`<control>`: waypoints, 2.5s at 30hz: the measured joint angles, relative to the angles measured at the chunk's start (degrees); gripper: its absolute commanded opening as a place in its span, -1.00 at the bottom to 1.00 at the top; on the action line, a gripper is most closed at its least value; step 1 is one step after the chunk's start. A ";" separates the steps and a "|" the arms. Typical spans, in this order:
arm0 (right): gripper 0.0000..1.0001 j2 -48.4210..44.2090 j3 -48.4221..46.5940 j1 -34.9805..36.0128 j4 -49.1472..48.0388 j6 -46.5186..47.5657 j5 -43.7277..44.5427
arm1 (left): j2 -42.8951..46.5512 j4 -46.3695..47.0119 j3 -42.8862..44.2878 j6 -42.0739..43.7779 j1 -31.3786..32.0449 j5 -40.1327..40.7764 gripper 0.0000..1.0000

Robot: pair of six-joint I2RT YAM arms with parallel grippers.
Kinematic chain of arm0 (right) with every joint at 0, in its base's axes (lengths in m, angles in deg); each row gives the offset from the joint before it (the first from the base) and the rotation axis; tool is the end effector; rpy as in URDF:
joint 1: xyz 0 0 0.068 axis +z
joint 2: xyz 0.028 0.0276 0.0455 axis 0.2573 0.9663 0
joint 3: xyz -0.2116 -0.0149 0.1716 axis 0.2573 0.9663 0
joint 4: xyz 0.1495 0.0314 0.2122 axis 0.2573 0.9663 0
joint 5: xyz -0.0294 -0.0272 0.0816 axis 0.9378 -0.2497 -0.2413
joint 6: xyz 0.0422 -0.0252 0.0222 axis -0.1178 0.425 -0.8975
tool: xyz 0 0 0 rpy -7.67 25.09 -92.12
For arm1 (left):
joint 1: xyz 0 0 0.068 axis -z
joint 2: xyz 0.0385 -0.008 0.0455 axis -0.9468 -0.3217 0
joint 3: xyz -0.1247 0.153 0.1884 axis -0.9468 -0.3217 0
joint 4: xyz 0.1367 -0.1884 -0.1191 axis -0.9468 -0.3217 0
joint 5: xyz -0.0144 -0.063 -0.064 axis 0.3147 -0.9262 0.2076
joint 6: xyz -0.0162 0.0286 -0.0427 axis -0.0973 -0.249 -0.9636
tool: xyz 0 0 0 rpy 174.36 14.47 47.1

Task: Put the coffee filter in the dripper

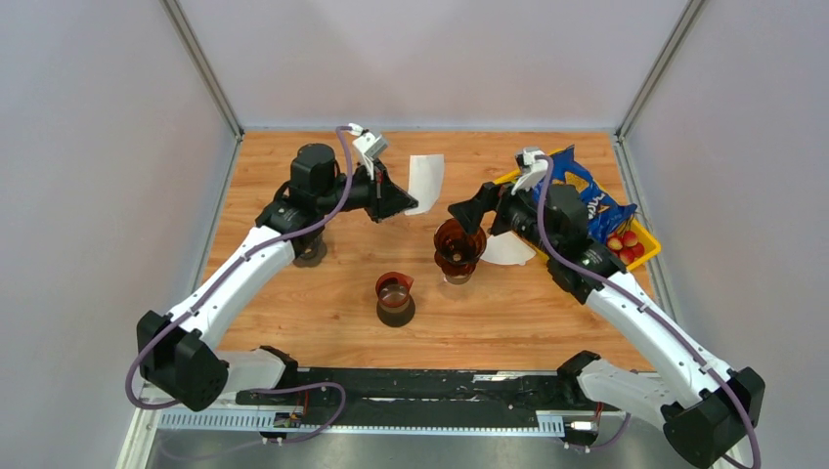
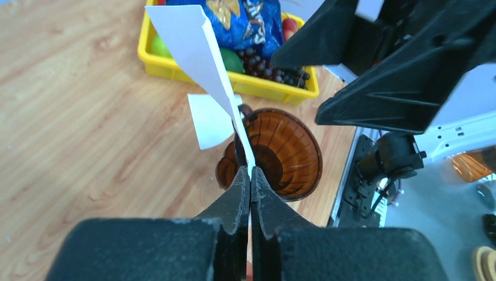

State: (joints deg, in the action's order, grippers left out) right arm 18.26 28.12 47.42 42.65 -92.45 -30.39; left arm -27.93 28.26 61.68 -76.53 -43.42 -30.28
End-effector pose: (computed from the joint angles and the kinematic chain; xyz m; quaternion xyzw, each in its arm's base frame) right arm 0.1975 0.1318 0.3624 -0.1303 0.7709 0.3226 0.5335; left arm 0.2485 -0.1571 0.3633 0.2789 0.7263 -0.4677 0.4194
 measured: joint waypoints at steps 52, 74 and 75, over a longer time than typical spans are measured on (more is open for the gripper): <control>0.35 11.61 8.92 -2.05 -55.10 -36.09 -21.05 | 6.58 14.51 -4.70 -11.47 0.17 4.13 -0.99; -1.00 11.72 7.78 -2.05 -53.68 -32.44 -19.52 | 6.56 13.49 -5.99 -15.26 0.17 8.13 -0.93; -1.00 11.82 7.58 -2.05 -53.68 -32.46 -19.54 | 6.56 13.73 -6.32 -15.41 0.17 7.67 -0.88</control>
State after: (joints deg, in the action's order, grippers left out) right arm 30.08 35.71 45.37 -11.03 -124.91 -49.93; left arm -21.37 41.98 55.37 -91.94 -43.24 -22.61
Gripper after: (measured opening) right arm 0.045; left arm 0.010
